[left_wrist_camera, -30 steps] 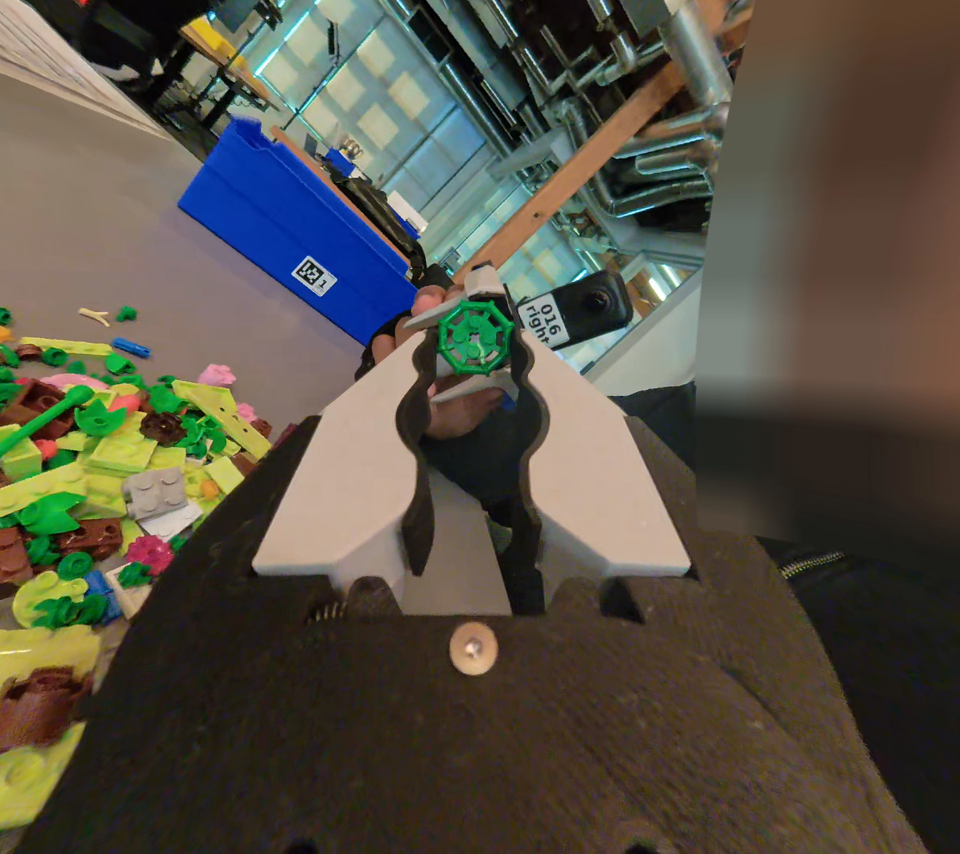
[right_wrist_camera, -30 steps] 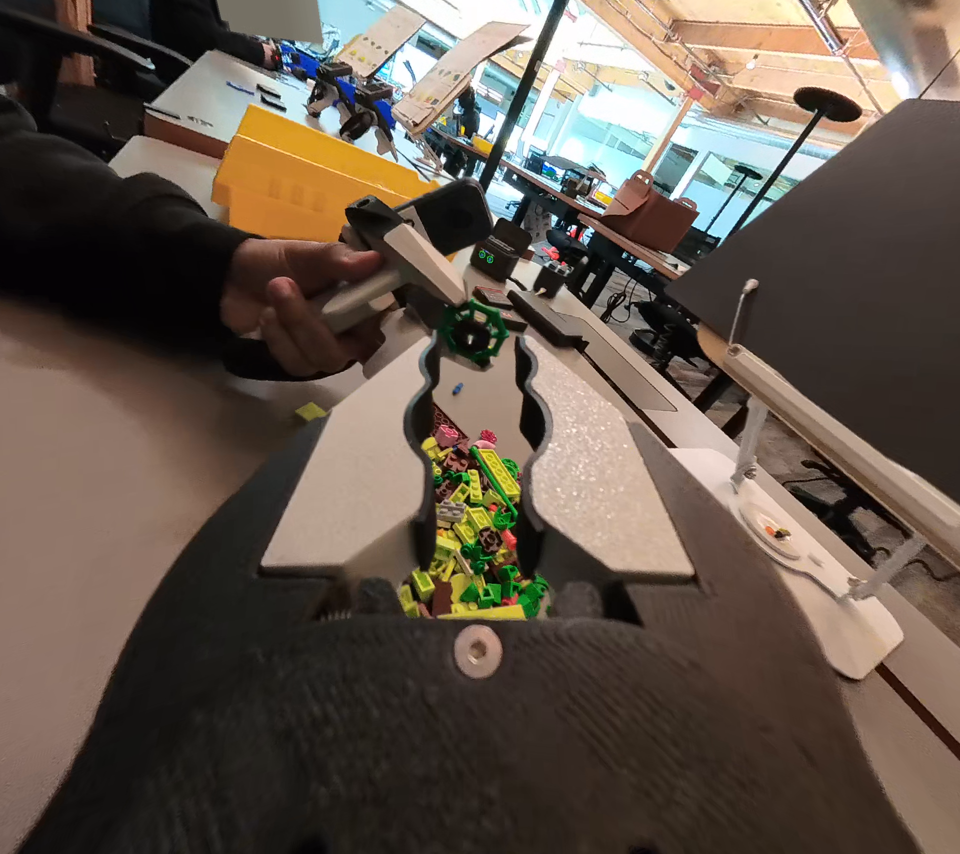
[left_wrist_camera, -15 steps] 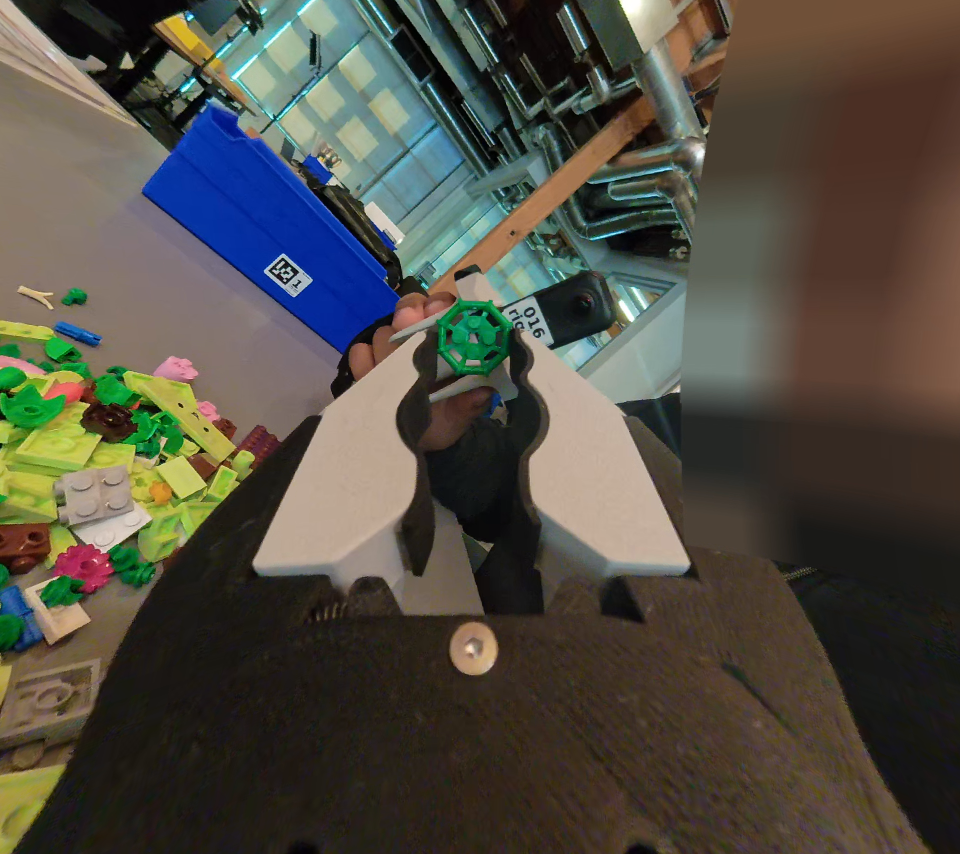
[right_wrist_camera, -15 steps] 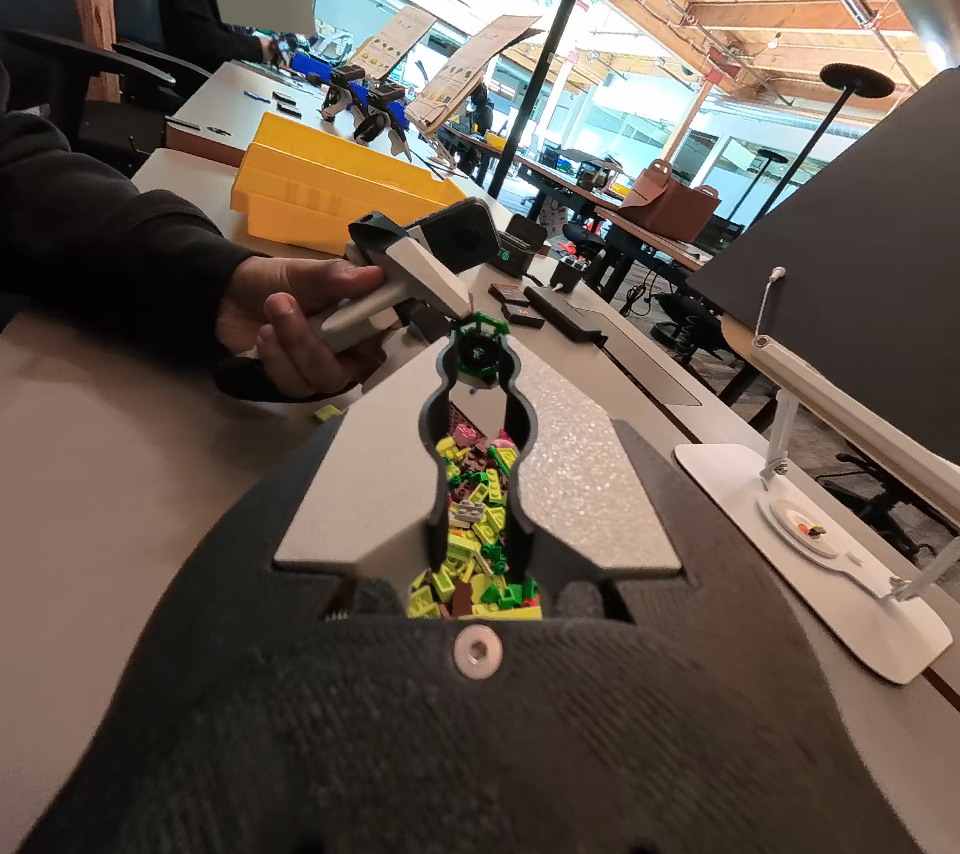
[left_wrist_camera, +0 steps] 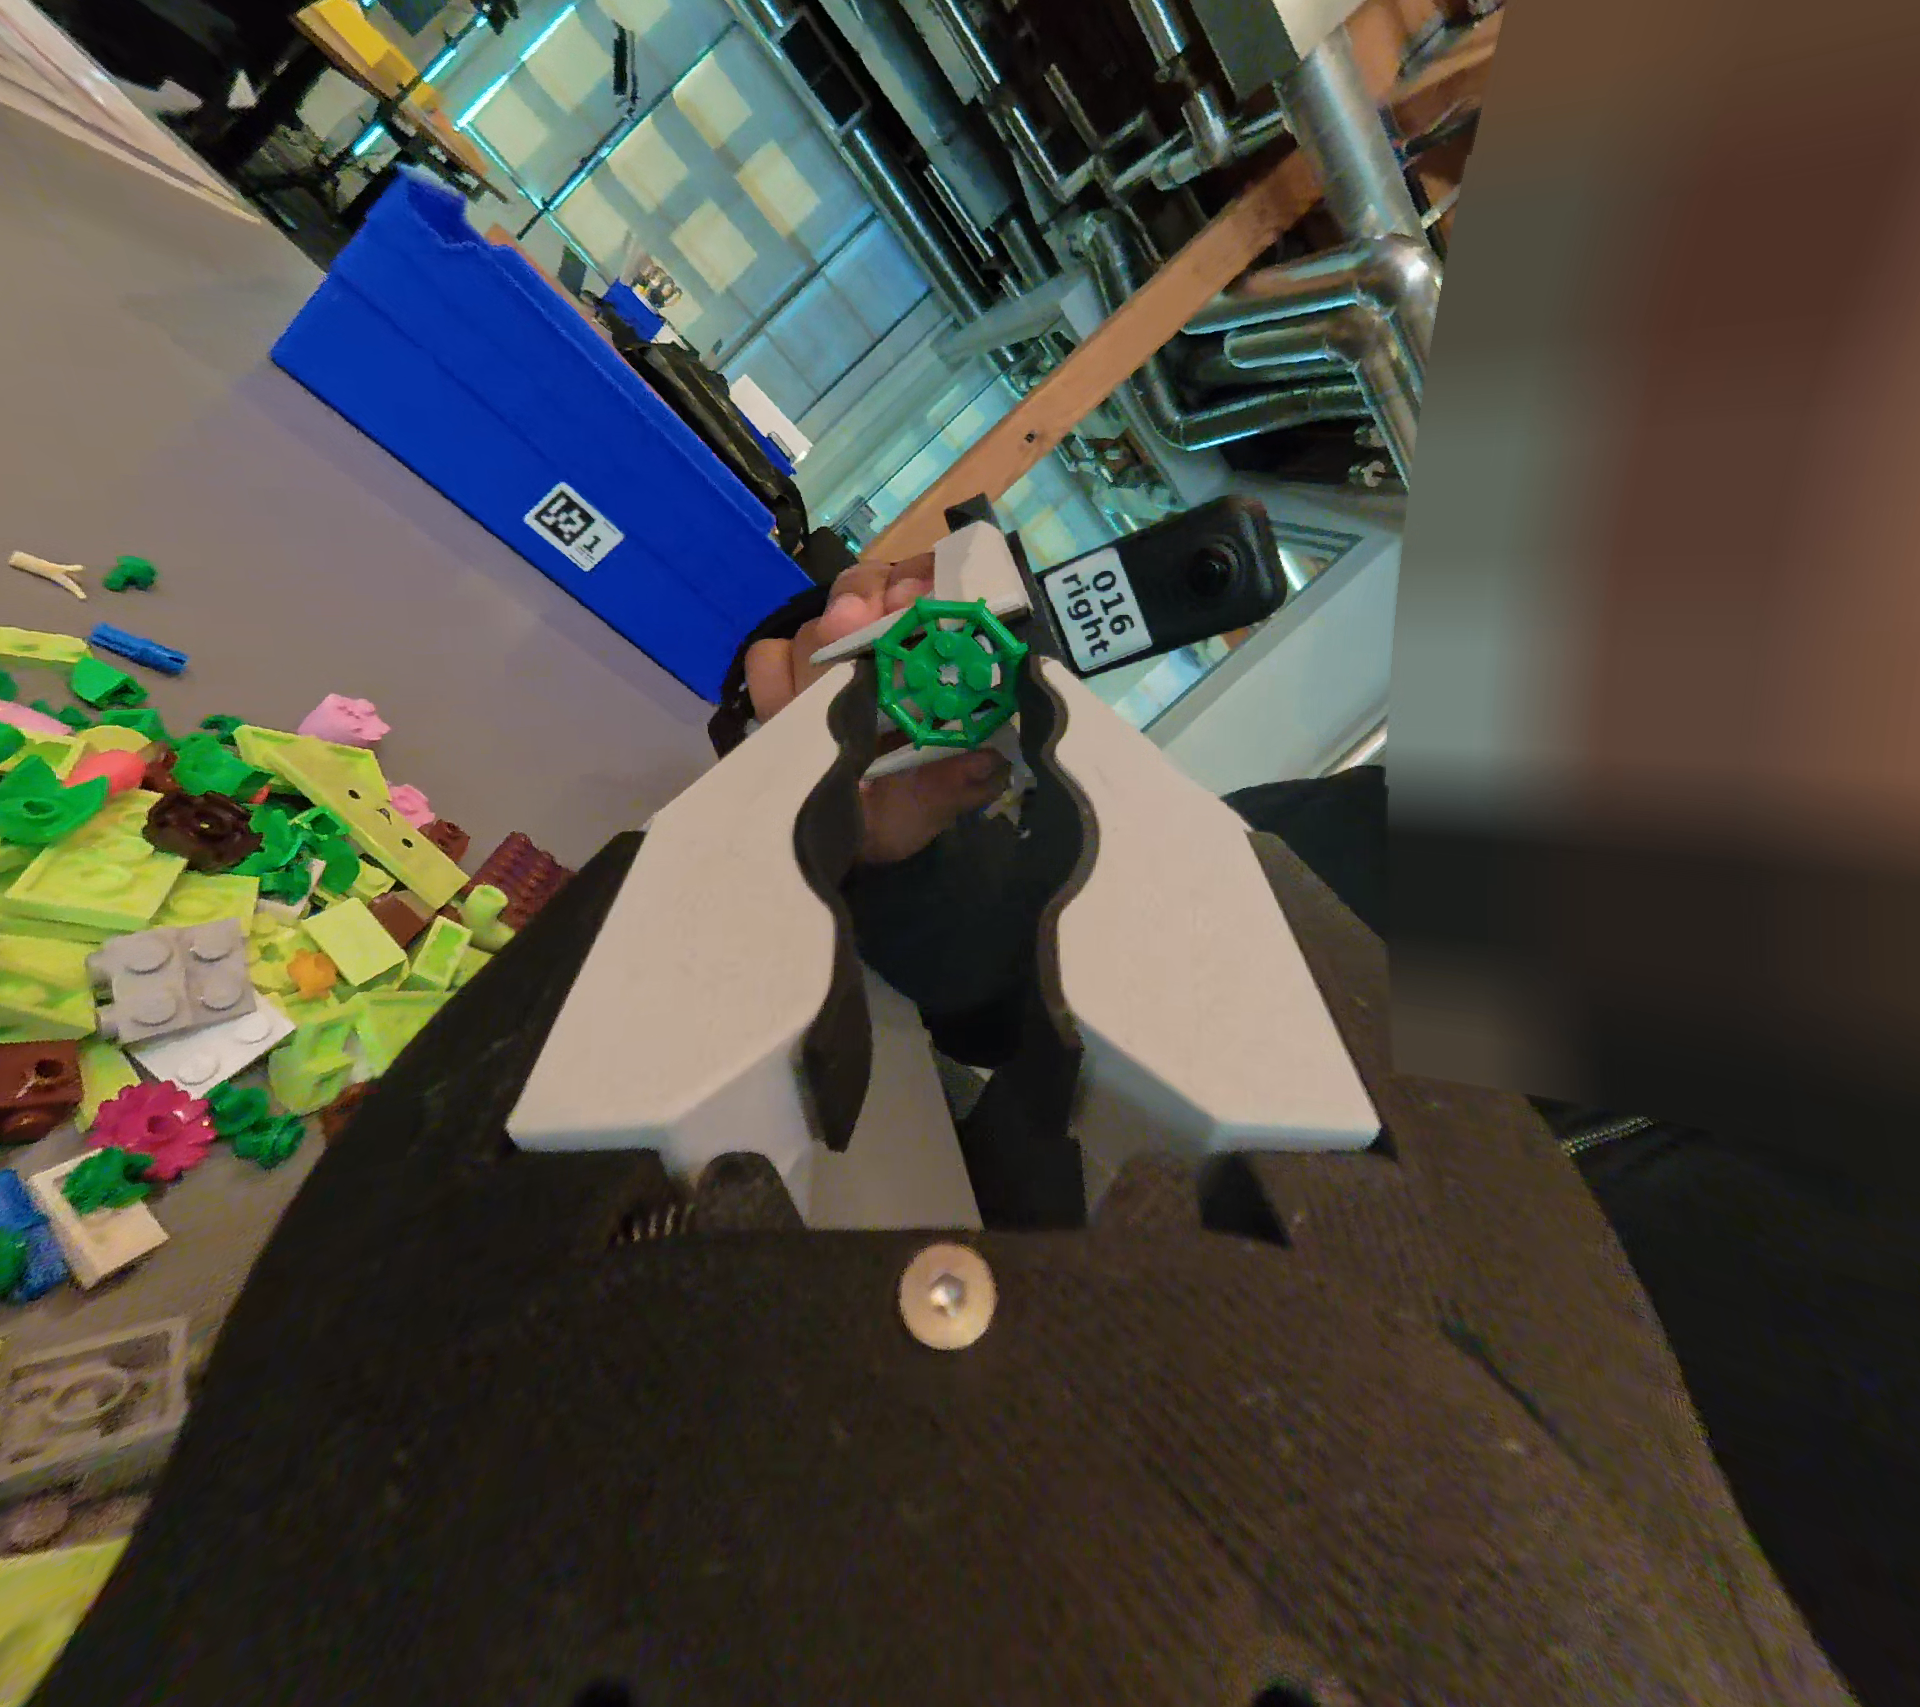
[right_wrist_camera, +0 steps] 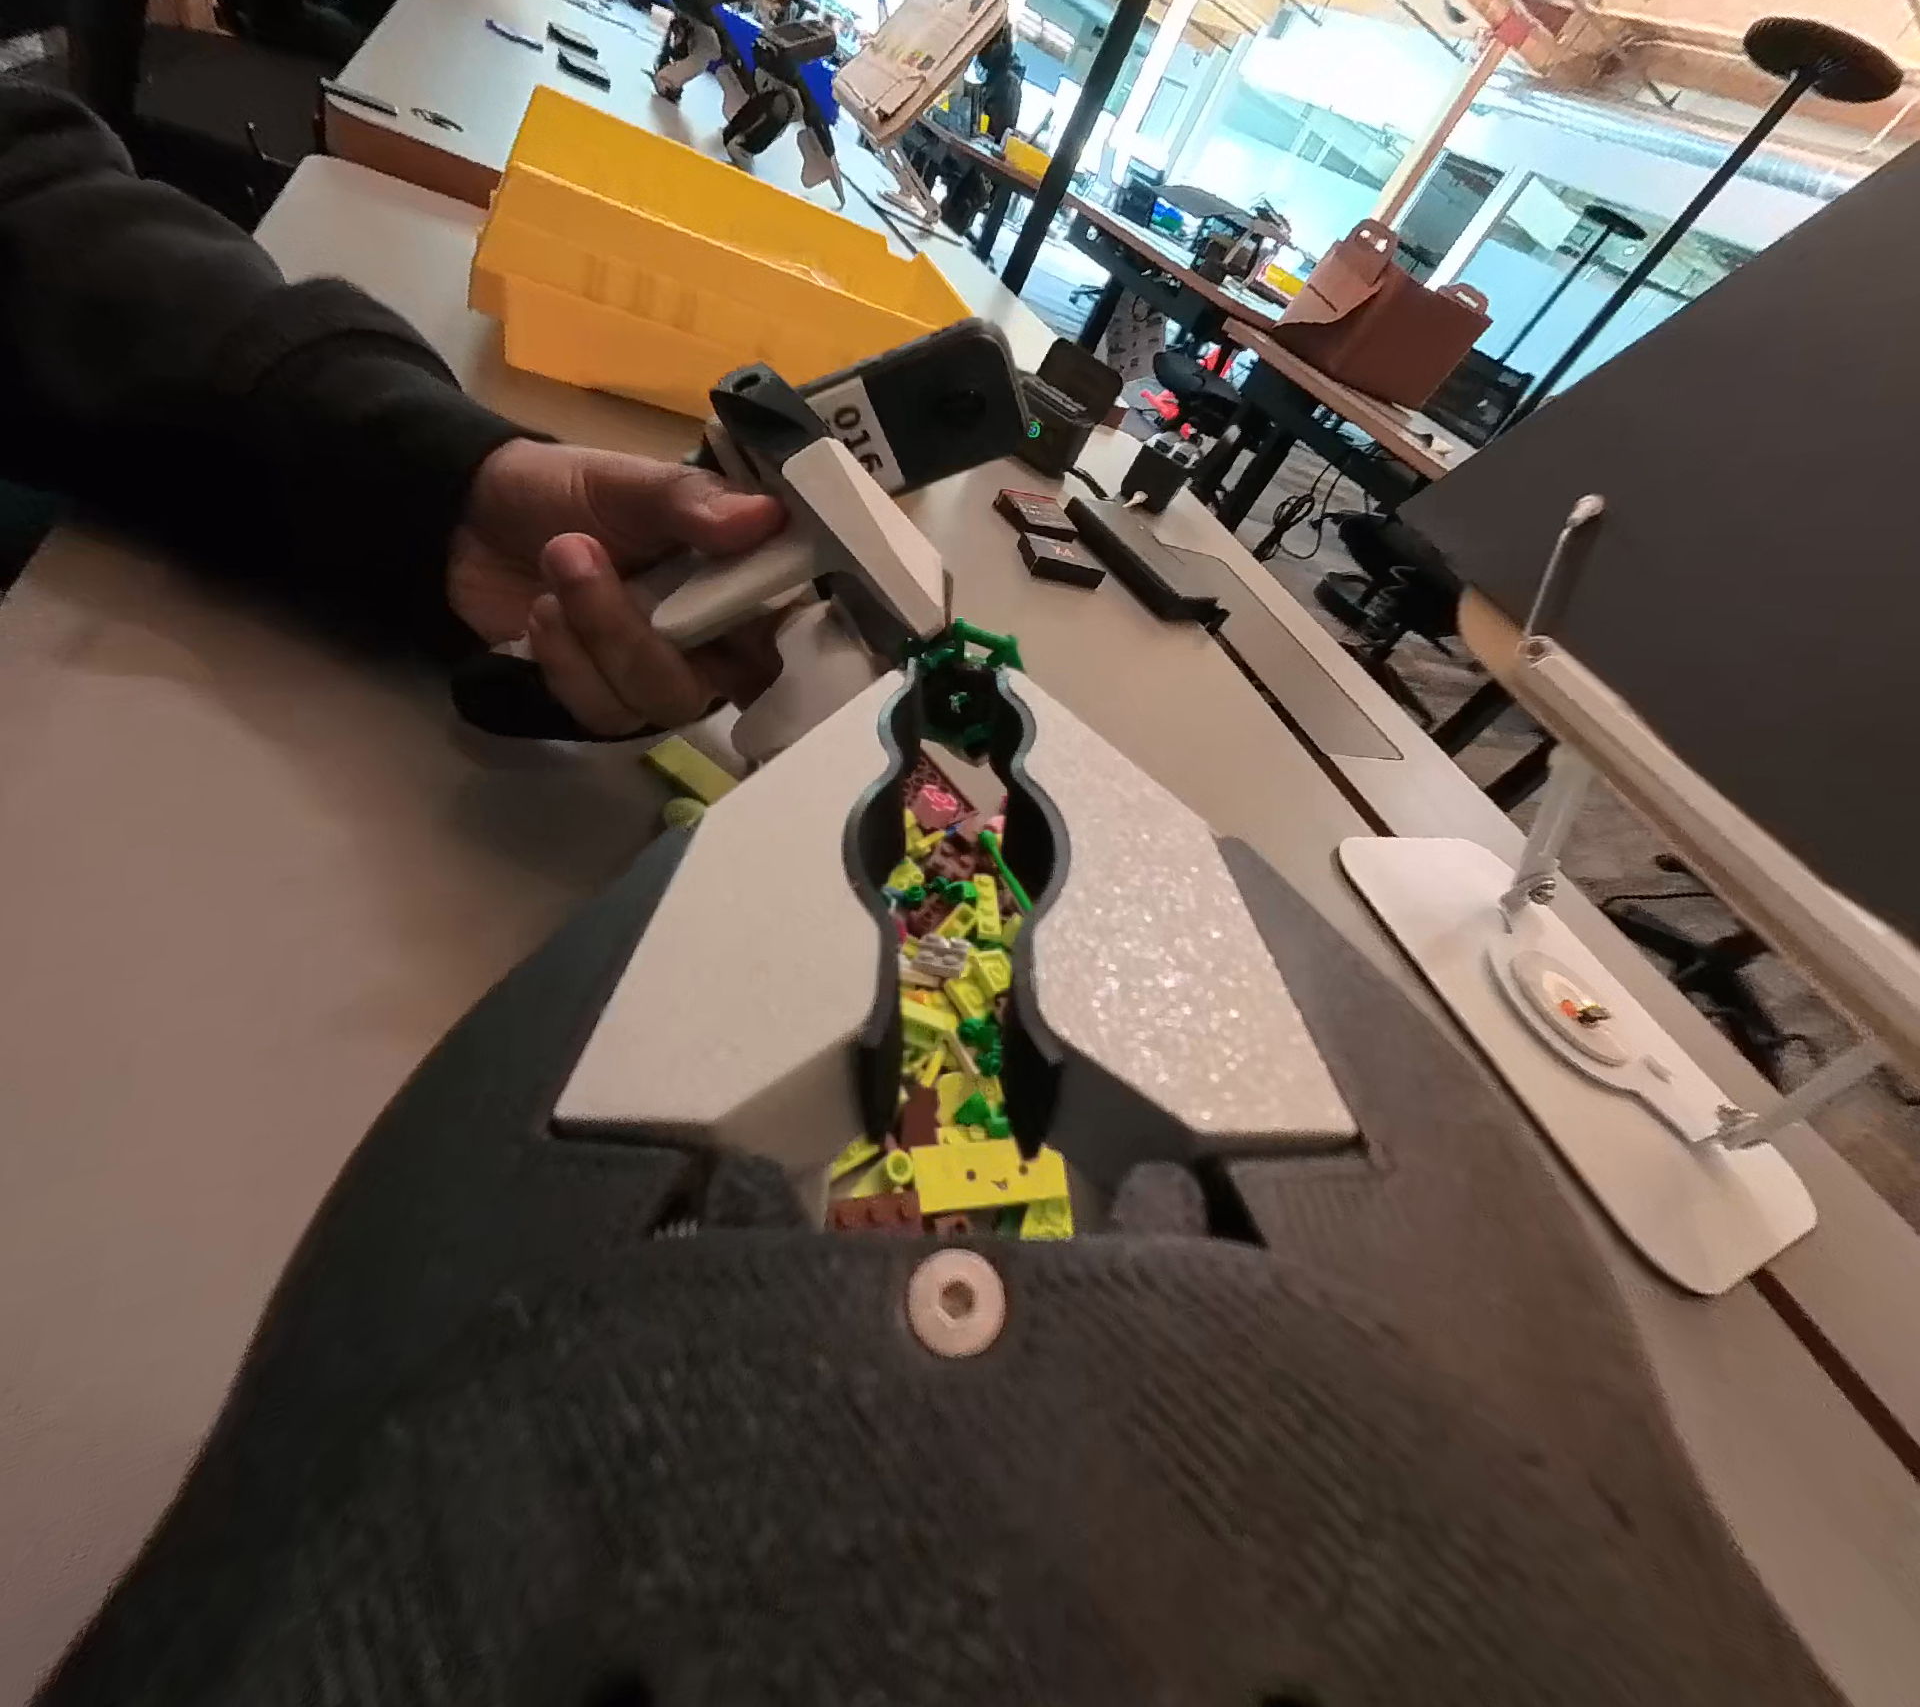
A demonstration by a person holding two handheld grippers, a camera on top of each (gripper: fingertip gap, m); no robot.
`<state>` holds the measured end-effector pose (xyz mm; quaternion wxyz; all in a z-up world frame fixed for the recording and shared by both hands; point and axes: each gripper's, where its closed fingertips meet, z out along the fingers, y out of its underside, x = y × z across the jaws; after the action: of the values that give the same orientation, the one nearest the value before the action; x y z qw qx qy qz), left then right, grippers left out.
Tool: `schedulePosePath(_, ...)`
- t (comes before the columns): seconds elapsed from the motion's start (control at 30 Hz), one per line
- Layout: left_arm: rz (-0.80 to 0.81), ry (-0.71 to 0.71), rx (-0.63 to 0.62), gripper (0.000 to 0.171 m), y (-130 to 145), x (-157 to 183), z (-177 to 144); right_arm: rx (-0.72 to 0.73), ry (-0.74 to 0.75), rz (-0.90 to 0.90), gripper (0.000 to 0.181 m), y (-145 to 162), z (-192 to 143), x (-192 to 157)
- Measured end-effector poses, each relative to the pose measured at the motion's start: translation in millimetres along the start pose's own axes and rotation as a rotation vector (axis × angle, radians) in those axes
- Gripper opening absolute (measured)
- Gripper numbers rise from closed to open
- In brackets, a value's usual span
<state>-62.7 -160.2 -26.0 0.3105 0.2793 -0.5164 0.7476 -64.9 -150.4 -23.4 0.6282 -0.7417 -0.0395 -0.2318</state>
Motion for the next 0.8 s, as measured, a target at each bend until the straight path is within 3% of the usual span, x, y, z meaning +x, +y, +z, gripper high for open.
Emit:
schedulePosePath(0.13,0.017,-0.025,0.020,0.025,-3,-2,-1,0.037,-0.053,0.107,0.007,-2,-3,1)
schedulePosePath(0.23,0.004,-0.033,0.137,0.025,-32,-7,-26,0.172,0.001,0.195,0.000,-20,-25,25)
schedulePosePath(0.33,0.087,-0.071,0.113,0.025,-37,-9,-31,0.199,0.024,0.286,0.000,-19,-33,45)
schedulePosePath(0.5,0.124,-0.025,0.072,0.025,-24,4,-17,0.123,-0.019,0.236,0.002,-4,-10,22)
schedulePosePath(0.67,0.231,-0.031,-0.021,0.024,-8,9,-9,0.161,-0.162,0.417,0.016,-9,-3,5)
schedulePosePath(0.8,0.243,-0.015,-0.067,0.024,1,12,-3,0.152,-0.216,0.423,0.024,-6,-2,0)
